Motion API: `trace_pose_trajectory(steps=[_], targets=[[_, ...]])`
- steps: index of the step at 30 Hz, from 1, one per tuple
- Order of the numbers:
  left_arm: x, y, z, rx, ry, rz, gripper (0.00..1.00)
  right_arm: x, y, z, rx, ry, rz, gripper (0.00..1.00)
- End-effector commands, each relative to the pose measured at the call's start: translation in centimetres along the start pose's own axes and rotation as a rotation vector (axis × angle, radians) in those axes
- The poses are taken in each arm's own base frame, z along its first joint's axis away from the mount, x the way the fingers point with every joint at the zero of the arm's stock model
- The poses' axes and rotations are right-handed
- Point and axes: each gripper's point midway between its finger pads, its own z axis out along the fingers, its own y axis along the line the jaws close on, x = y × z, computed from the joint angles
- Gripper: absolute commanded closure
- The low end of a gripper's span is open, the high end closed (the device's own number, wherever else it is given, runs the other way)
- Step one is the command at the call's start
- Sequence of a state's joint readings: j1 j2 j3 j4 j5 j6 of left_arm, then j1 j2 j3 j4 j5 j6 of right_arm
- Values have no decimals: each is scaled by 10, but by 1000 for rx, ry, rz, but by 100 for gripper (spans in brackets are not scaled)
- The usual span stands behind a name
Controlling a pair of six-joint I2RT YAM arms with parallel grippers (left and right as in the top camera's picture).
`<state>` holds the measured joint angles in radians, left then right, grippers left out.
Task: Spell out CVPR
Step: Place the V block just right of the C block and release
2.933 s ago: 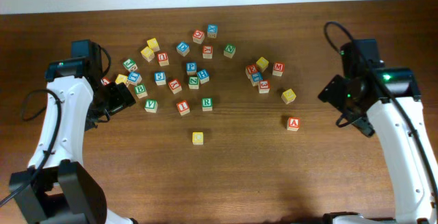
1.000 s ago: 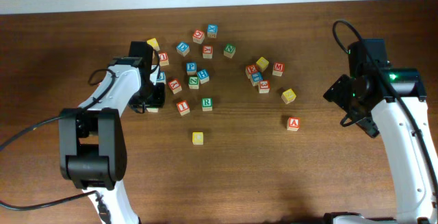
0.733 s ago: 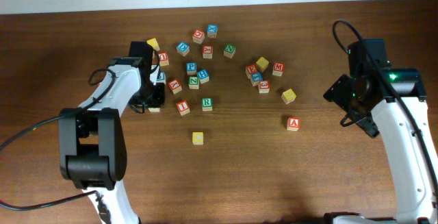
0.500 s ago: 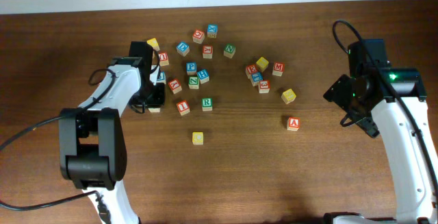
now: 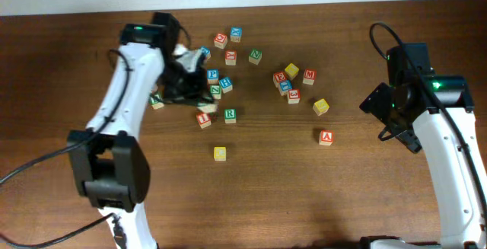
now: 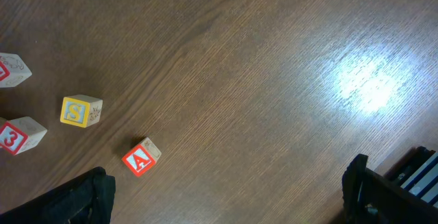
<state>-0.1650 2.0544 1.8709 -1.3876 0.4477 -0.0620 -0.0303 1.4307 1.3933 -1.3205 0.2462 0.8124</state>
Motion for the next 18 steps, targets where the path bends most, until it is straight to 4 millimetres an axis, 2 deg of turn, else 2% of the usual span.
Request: trace_pose_trajectory(steps=[1, 3, 4, 7, 9, 14, 18], targets=[[21, -54, 38, 62, 90, 49, 83, -4, -2, 0, 11, -14, 8, 2], [32, -60, 61, -5, 116, 42, 83, -4, -2, 0, 11, -14, 8, 2], [42, -60, 80, -86, 129, 18, 83, -4, -2, 0, 11, -14, 8, 2], [61, -53, 119, -250, 117, -41, 83, -4, -2, 0, 11, -14, 8, 2], [67, -53, 134, -291, 100, -47, 83, -4, -2, 0, 11, -14, 8, 2], [64, -43, 139, -478, -14, -44, 83, -4, -2, 0, 11, -14, 8, 2], [75, -39, 145, -551, -39, -87, 83, -4, -2, 0, 11, -14, 8, 2]])
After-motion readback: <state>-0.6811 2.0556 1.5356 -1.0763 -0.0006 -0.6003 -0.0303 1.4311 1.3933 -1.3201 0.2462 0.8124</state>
